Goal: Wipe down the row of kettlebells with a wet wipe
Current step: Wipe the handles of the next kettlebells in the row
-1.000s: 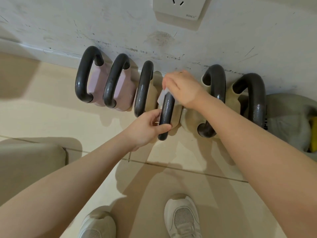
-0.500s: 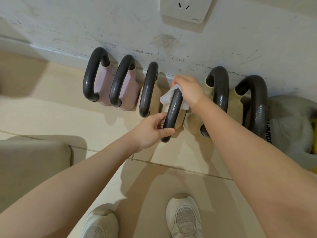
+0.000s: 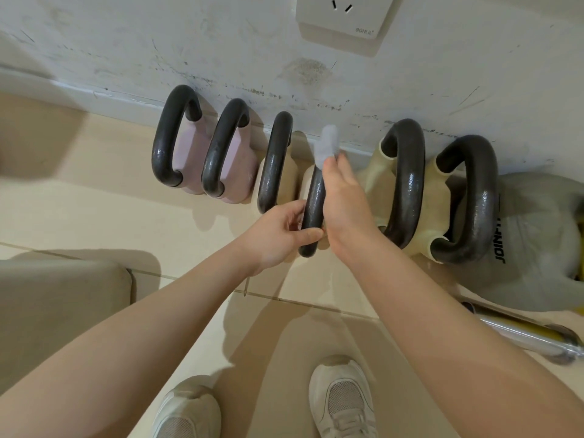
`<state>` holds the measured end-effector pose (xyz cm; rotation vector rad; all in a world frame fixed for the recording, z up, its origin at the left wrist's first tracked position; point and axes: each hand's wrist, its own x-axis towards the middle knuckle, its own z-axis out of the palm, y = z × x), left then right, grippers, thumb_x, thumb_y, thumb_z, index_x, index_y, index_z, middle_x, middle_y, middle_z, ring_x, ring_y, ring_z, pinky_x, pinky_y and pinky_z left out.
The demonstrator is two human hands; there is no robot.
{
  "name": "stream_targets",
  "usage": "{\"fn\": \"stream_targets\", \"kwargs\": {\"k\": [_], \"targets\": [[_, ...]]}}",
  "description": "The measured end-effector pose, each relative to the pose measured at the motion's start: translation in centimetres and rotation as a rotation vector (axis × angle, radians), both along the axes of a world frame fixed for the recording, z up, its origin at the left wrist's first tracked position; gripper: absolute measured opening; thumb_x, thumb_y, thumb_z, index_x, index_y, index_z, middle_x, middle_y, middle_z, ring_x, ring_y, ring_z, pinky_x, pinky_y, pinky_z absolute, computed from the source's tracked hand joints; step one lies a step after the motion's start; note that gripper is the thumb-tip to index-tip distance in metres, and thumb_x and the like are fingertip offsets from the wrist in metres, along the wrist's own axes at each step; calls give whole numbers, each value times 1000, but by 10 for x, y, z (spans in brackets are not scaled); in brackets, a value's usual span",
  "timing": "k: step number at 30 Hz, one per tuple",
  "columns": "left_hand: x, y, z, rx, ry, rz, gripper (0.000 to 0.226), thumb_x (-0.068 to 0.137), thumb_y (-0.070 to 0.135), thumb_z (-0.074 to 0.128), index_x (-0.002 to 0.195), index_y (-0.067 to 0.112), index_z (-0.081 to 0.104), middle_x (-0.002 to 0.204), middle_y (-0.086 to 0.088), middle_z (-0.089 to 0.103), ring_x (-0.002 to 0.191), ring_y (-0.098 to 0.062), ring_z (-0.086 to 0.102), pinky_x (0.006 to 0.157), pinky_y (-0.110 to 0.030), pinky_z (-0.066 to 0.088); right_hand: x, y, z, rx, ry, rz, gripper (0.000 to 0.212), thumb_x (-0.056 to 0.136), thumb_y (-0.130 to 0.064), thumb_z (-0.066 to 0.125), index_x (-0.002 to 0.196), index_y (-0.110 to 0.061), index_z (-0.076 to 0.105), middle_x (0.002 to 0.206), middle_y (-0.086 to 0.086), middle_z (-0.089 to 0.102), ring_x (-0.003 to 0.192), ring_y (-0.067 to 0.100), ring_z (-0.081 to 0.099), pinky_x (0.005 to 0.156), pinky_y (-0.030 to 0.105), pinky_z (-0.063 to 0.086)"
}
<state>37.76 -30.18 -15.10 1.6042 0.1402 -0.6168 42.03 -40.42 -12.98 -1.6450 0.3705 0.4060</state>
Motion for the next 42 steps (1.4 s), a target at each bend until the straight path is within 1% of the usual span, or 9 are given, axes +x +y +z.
{"fn": "stream_targets", "kwargs": {"k": [3,10,18,25,29,31,33,39,42], "targets": [[1,2,0,22,6,-9,14,86,0,59,100,0,57,88,-14,62,82,-22,60,82,-41,50,9,-2,11,226,284,-210,34,97,-39,38,106,-12,58,99,5,64,95,16,62,81,25,52],[-3,2,-2,51,-13,-50,17,76,19,62,92,16,57,93,-30,59,81,-34,60,84,-52,50,18,-13,8,510,455,-216,49,101,-37,30,113,-1,59,88,9,68,90,18,64,93,33,47],[10,-4,-2,55,-17,7,27,80,17,62,104,5,58,94,-26,61,86,-33,60,90,-51,47,25,-15,12,463,432,-264,50,94,-56,33,109,-13,54,107,14,65,96,25,63,73,37,48],[20,-11,-1,49,-34,19,21,88,9,58,106,-1,57,86,-9,59,82,-20,56,92,-46,47,32,-24,11,572,475,-301,48,98,-18,33,142,2,30,150,20,30,137,33,31,109,41,31],[28,-14,-1,39,-20,31,20,89,10,57,107,2,59,89,-10,64,83,-18,59,90,-40,49,31,-17,9,398,337,-335,38,95,-23,46,129,-8,50,136,17,50,119,30,51,101,43,41],[32,-15,-1,18,-13,31,15,89,11,57,102,4,60,89,-12,63,82,-20,59,84,-38,49,23,-12,8,201,191,-313,17,95,-24,46,94,-20,63,104,10,61,103,26,56,94,43,46],[35,-18,-1,5,-9,35,15,86,14,59,96,2,59,83,-14,59,77,-22,56,77,-38,47,16,-6,10,-43,8,-216,27,95,-23,44,70,-25,54,79,4,56,85,22,56,81,38,47],[39,-29,2,-51,-8,93,12,91,7,55,102,3,58,76,1,60,64,-1,56,63,-11,44,41,-13,-2,-463,-288,-11,12,93,-16,51,100,-7,56,85,-2,58,76,7,51,60,11,41],[36,-29,3,-83,2,108,12,92,8,54,104,7,58,78,4,60,65,2,56,65,-10,44,49,-13,-6,-514,-177,-8,38,89,-20,60,123,-13,43,105,1,57,88,12,52,61,11,38]]}}
